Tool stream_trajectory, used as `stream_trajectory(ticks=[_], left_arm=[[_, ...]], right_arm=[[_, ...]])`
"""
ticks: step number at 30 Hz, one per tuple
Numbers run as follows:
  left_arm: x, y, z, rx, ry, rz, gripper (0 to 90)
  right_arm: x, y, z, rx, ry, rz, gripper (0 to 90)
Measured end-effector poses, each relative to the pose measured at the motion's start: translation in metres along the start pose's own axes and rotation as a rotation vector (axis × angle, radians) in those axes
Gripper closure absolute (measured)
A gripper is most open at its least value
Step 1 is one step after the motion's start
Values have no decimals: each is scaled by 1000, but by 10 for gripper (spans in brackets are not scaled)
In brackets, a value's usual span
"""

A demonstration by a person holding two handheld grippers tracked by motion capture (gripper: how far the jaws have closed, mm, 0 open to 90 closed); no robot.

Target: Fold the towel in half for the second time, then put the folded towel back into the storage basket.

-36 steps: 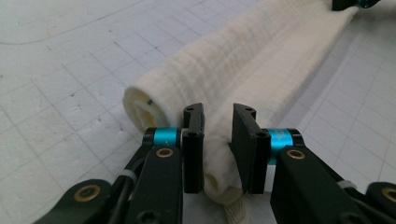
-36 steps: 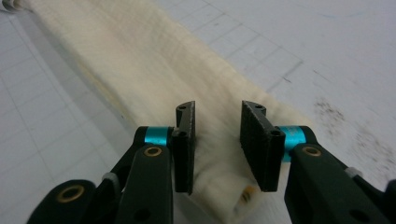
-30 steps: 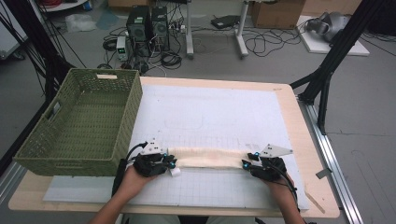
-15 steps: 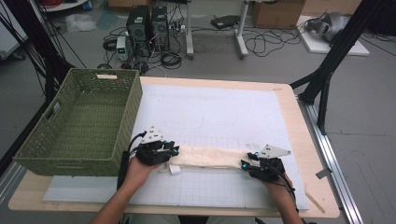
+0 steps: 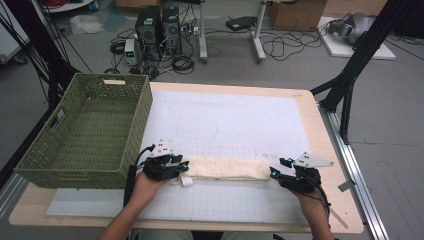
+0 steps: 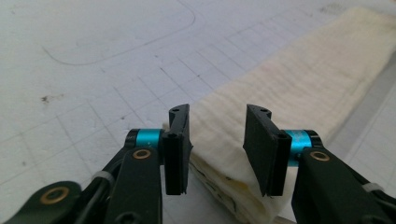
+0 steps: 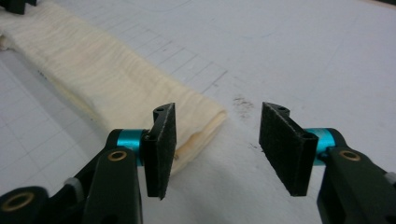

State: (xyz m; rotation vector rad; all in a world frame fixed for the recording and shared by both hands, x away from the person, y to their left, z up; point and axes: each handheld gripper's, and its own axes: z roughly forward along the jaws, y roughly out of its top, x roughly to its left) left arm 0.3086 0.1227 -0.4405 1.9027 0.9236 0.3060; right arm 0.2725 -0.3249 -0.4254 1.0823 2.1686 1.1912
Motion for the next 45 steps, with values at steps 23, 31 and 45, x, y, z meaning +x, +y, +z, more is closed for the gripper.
stream_trajectory(ticks=[23, 31, 45], left_arm=[[10, 11, -28, -222, 24, -22, 167], [9, 11, -28, -221, 18, -34, 169], [9, 10, -25, -205, 18, -35, 174]], right_arm=[[-13, 1, -18, -62, -156, 76, 116], [-13, 0, -15, -52, -153, 71, 116], [-15, -3, -16, -42, -157, 71, 116]])
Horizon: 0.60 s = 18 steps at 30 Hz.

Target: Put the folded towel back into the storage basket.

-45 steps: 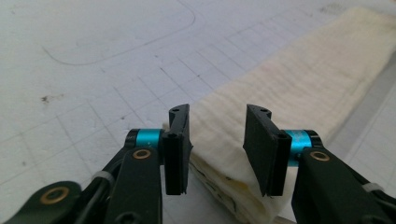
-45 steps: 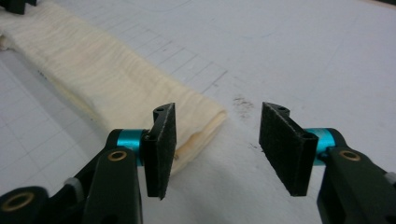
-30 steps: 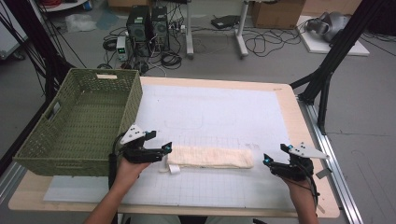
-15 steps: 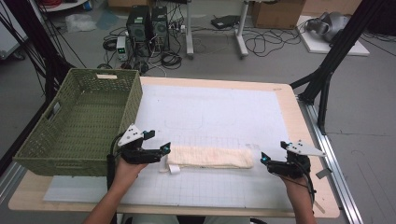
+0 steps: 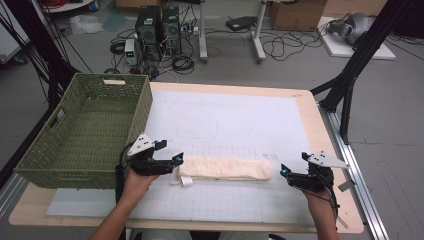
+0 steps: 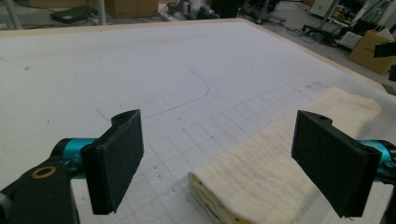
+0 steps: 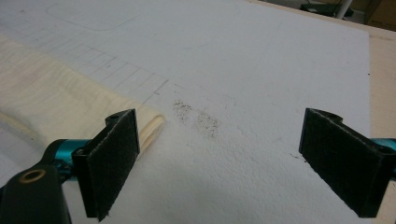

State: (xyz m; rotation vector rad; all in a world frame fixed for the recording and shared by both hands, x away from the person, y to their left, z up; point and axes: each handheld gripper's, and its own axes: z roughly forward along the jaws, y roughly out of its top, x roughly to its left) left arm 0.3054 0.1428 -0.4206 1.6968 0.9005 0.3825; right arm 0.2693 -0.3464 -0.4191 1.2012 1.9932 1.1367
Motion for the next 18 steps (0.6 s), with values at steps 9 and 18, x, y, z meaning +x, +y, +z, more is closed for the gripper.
stream_trajectory(ticks=[9, 18], left_arm=[[-1, -1, 3, 12, -3, -7, 182], [-4, -4, 7, 86, 49, -27, 197]], right_arm=[[2, -1, 1, 15, 1, -16, 116], [1, -1, 2, 0, 23, 0, 116]])
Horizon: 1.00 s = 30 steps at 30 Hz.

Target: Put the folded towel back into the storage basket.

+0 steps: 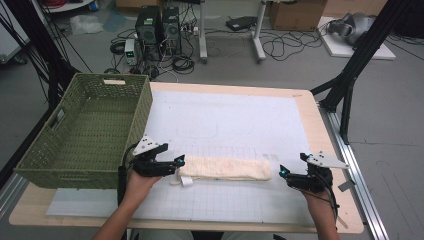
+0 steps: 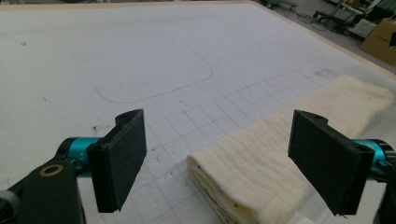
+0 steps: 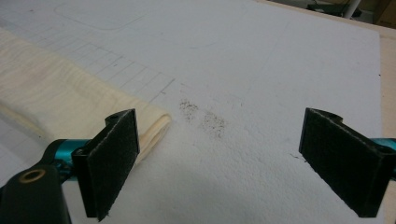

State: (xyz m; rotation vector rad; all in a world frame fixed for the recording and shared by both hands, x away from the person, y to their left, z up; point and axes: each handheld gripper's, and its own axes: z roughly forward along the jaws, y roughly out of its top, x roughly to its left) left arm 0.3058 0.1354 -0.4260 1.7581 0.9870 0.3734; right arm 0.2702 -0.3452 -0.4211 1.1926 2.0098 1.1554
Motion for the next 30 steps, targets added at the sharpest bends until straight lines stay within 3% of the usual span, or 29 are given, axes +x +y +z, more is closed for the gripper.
stream_trajectory(ticks=[5, 8, 12, 21, 25, 30], left_arm=[[1, -4, 8, 60, 42, -20, 177], [2, -7, 10, 95, 44, -27, 177], [2, -9, 10, 106, 47, -30, 177], [-2, -15, 17, 170, 12, -23, 268], [-4, -16, 19, 201, -27, -9, 350], [-13, -17, 23, 240, -35, 61, 429]], right_arm=[[-2, -1, 2, 6, 4, 3, 116], [-1, 0, 2, 9, 3, -7, 116], [1, 0, 4, 11, 7, -15, 116], [0, -1, 6, 19, 9, -11, 116], [0, -2, 7, 27, 15, -15, 116], [1, -2, 7, 30, 18, -11, 116]])
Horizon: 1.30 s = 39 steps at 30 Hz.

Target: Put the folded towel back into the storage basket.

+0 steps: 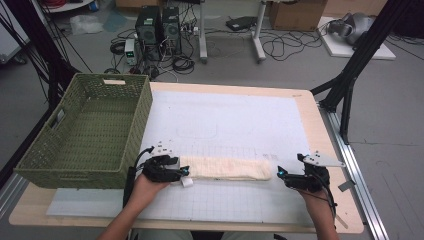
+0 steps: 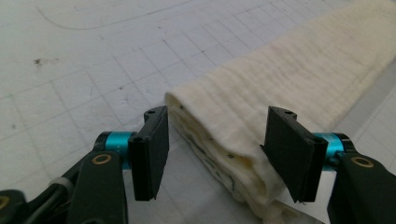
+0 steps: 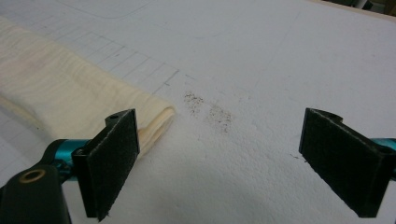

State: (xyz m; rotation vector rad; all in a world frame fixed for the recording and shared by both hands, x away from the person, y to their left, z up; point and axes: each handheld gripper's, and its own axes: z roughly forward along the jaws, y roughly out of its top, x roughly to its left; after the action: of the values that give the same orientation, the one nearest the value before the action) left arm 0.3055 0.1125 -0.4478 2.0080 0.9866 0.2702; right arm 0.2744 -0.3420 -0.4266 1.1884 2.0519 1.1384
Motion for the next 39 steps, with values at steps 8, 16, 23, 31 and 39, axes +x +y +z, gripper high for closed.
stream_trajectory(ticks=[8, 16, 23, 31, 39], left_arm=[[-8, 0, 2, 20, 53, 57, 445], [-13, 2, 2, 38, 47, 115, 533], [-16, 1, 3, 21, 32, 111, 761], [-14, 0, 2, -2, 27, 70, 814], [-10, 0, -1, -21, -6, 39, 813]], right_arm=[[0, 0, 1, 4, 6, -3, 116], [2, 0, 1, 0, 12, -8, 116], [4, 1, 2, 3, 21, -8, 116], [10, 9, 3, -27, 52, 36, 116], [31, 10, 25, 96, 124, 9, 224]])
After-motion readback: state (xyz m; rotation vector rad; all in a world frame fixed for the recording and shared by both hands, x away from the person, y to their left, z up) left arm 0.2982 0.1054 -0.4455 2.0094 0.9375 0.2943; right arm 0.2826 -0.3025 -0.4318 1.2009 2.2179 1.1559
